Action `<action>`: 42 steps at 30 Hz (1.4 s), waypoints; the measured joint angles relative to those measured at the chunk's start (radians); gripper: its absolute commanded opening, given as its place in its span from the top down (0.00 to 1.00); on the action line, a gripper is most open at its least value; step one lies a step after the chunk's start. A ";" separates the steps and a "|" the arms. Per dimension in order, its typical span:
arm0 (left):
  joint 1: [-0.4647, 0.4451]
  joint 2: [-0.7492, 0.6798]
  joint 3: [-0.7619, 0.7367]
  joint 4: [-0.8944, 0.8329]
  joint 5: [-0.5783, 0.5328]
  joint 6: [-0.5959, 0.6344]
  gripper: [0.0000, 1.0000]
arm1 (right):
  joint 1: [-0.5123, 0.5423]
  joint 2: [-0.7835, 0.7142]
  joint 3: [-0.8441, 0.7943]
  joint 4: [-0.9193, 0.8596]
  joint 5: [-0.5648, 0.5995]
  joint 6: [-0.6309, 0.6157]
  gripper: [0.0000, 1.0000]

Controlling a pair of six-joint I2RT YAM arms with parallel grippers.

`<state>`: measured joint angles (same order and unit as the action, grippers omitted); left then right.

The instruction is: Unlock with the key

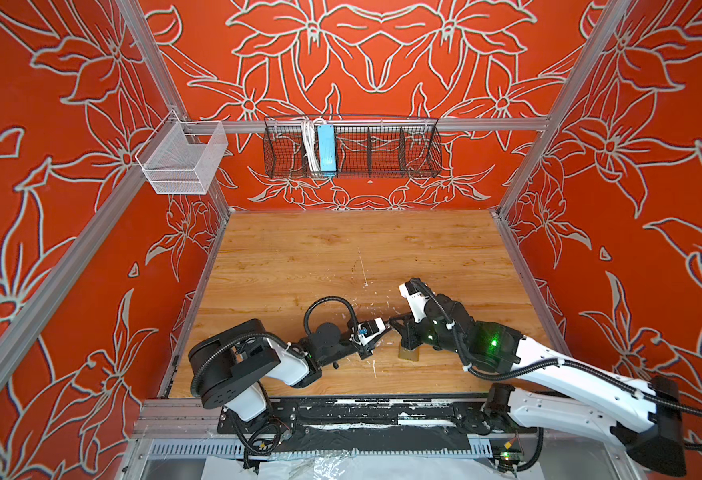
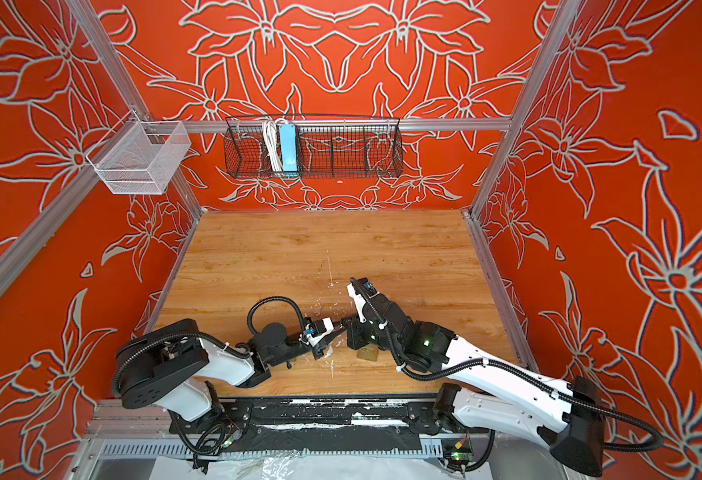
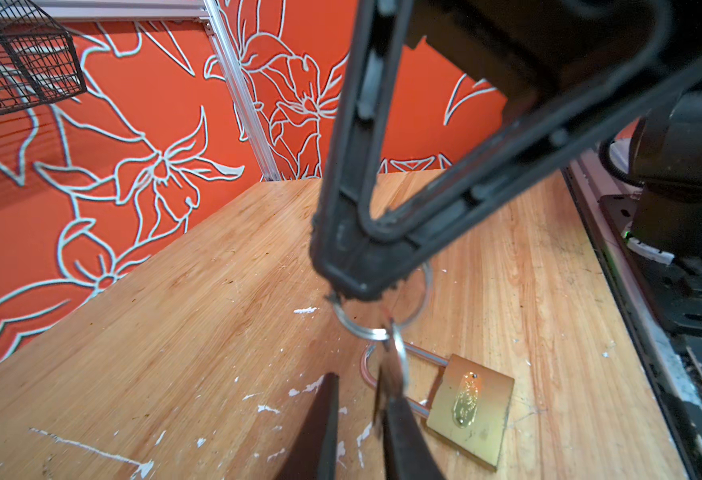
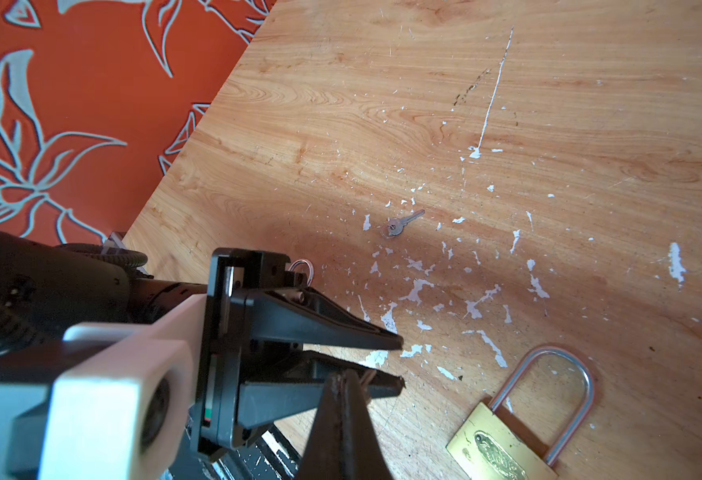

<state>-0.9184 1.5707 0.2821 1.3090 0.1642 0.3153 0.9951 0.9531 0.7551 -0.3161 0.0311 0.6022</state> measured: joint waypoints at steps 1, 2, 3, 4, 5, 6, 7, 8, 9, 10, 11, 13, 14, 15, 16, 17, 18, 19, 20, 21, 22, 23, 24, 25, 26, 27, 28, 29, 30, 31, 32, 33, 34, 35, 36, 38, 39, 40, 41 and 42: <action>0.000 -0.001 0.000 -0.003 -0.001 0.004 0.87 | 0.000 0.000 0.000 0.000 0.003 0.000 1.00; 0.000 -0.005 0.000 -0.009 -0.001 0.007 0.89 | 0.000 0.000 0.000 0.000 0.006 0.000 1.00; 0.000 -0.010 0.000 -0.014 0.000 0.010 0.90 | 0.000 -0.001 0.000 -0.001 0.011 0.000 1.00; 0.000 -0.013 0.000 -0.017 0.001 0.013 0.91 | 0.000 -0.002 0.000 -0.002 0.013 0.000 1.00; 0.000 -0.018 0.000 -0.022 0.003 0.017 0.92 | 0.000 -0.005 0.000 -0.003 0.014 0.000 1.00; 0.000 -0.023 0.000 -0.028 0.004 0.020 0.92 | 0.000 -0.009 0.000 -0.005 0.016 0.000 1.00; 0.000 -0.027 0.000 -0.032 0.006 0.023 0.92 | 0.000 -0.011 0.000 -0.005 0.016 0.000 1.00; -0.001 -0.031 0.000 -0.037 0.006 0.025 0.93 | 0.000 -0.013 0.000 -0.006 0.017 0.000 1.00; -0.001 -0.034 0.000 -0.040 0.008 0.028 0.93 | 0.000 -0.014 0.000 -0.007 0.018 0.000 1.00; -0.001 -0.037 0.000 -0.045 0.010 0.030 0.94 | 0.000 -0.015 0.000 -0.009 0.019 0.000 1.00; -0.001 -0.040 0.000 -0.049 0.013 0.033 0.96 | 0.000 -0.015 0.000 -0.010 0.023 0.001 1.00; -0.002 -0.045 0.000 -0.053 0.019 0.041 0.99 | 0.000 -0.015 0.000 -0.011 0.029 0.002 1.00; -0.002 -0.045 0.000 -0.054 0.023 0.045 1.00 | 0.000 -0.015 0.000 -0.011 0.033 0.002 1.00; -0.002 -0.046 0.000 -0.056 0.028 0.049 1.00 | 0.000 -0.015 0.000 -0.010 0.034 0.003 1.00; -0.002 -0.046 0.000 -0.058 0.034 0.051 1.00 | 0.000 -0.016 0.000 -0.011 0.035 0.004 1.00; -0.002 -0.048 0.000 -0.060 0.042 0.055 1.00 | 0.000 -0.016 0.000 -0.011 0.036 0.005 1.00; -0.002 -0.051 0.000 -0.063 0.049 0.059 1.00 | 0.000 -0.018 0.000 -0.012 0.036 0.005 1.00; -0.002 -0.055 0.000 -0.067 0.055 0.061 1.00 | 0.000 -0.019 0.000 -0.012 0.037 0.005 1.00; -0.002 -0.060 0.000 -0.070 0.061 0.064 1.00 | 0.001 -0.021 0.000 -0.013 0.037 0.005 1.00; -0.002 -0.064 0.000 -0.075 0.064 0.067 1.00 | 0.002 -0.023 0.000 -0.013 0.037 0.006 0.96; -0.002 -0.070 0.000 -0.082 0.065 0.069 1.00 | 0.002 -0.027 0.000 -0.014 0.037 0.006 0.92; -0.002 -0.076 0.000 -0.090 0.064 0.071 1.00 | 0.003 -0.033 -0.002 -0.016 0.037 0.008 0.87; -0.002 -0.083 0.000 -0.098 0.064 0.075 1.00 | 0.003 -0.041 -0.004 -0.015 0.039 0.007 0.84; -0.002 -0.087 0.000 -0.107 0.063 0.079 1.00 | 0.003 -0.051 -0.008 -0.015 0.040 0.008 0.84; -0.003 -0.092 0.000 -0.119 0.058 0.083 1.00 | 0.003 -0.063 -0.013 -0.013 0.042 0.012 0.82; -0.003 -0.095 0.000 -0.129 0.054 0.089 1.00 | 0.002 -0.078 -0.019 -0.013 0.045 0.013 0.79; -0.003 -0.098 0.001 -0.143 0.049 0.094 1.00 | 0.003 -0.089 -0.023 -0.013 0.049 0.015 0.77; -0.003 -0.101 0.002 -0.160 0.042 0.103 1.00 | 0.003 -0.102 -0.026 -0.015 0.052 0.015 0.73; -0.003 -0.106 0.004 -0.180 0.032 0.113 1.00 | 0.003 -0.114 -0.029 -0.015 0.056 0.013 0.69; -0.003 -0.111 0.005 -0.195 0.022 0.124 1.00 | 0.003 -0.123 -0.031 -0.016 0.059 0.012 0.66; -0.004 -0.118 0.007 -0.217 0.008 0.141 1.00 | 0.002 -0.133 -0.032 -0.018 0.064 0.006 0.62; -0.004 -0.127 0.010 -0.241 -0.008 0.161 1.00 | 0.002 -0.143 -0.034 -0.020 0.071 0.003 0.59; -0.004 -0.138 0.014 -0.269 -0.029 0.185 1.00 | 0.002 -0.151 -0.034 -0.023 0.080 -0.003 0.57; -0.005 -0.155 0.023 -0.310 -0.054 0.218 1.00 | 0.002 -0.160 -0.034 -0.028 0.094 -0.010 0.55; -0.007 -0.171 0.032 -0.347 -0.077 0.250 1.00 | 0.002 -0.170 -0.034 -0.034 0.111 -0.019 0.52; -0.015 -0.224 0.062 -0.450 -0.126 0.340 1.00 | -0.001 -0.197 -0.034 -0.047 0.159 -0.055 0.43; -0.019 -0.256 0.072 -0.494 -0.144 0.389 1.00 | -0.007 -0.210 -0.034 -0.047 0.181 -0.073 0.41; -0.021 -0.293 0.081 -0.535 -0.159 0.446 1.00 | -0.020 -0.225 -0.034 -0.045 0.200 -0.097 0.39; -0.024 -0.331 0.088 -0.573 -0.175 0.504 1.00 | -0.042 -0.239 -0.034 -0.040 0.212 -0.117 0.39; -0.025 -0.359 0.093 -0.603 -0.187 0.557 1.00 | -0.072 -0.249 -0.034 -0.032 0.214 -0.135 0.39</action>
<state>-0.9432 1.2114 0.3748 0.7063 -0.0231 0.8726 0.9230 0.7040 0.7208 -0.3485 0.2455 0.4671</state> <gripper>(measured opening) 0.048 0.603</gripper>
